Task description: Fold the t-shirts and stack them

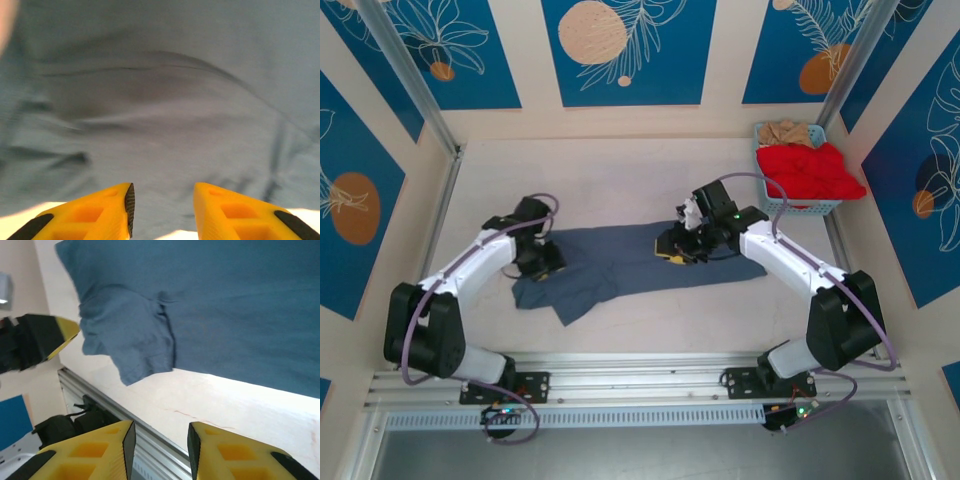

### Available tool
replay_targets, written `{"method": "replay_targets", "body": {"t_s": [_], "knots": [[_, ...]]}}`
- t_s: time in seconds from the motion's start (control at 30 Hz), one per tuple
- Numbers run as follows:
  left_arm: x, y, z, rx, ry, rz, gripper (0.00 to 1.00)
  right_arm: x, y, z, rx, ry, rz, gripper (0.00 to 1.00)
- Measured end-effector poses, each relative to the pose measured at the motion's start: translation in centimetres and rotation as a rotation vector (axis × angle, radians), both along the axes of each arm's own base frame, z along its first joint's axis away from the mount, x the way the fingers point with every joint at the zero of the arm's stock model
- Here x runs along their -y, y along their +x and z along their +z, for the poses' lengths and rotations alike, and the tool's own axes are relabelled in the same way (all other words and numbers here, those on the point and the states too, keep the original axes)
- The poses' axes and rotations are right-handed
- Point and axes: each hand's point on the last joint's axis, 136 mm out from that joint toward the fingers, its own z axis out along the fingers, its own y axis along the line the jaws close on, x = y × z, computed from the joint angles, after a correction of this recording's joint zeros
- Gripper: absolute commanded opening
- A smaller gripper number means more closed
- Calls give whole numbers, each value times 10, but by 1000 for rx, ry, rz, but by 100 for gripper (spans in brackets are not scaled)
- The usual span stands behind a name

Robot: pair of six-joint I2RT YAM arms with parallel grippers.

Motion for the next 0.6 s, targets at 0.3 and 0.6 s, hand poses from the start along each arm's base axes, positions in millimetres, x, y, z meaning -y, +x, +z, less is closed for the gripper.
{"method": "replay_targets", "body": {"t_s": [0.3, 0.6], "knots": [[-47, -1, -25, -37, 72, -56, 33, -26, -4, 14, 30, 70, 80, 36], [-45, 12, -41, -17, 69, -103, 29, -28, -2, 16, 36, 73, 81, 36]]}}
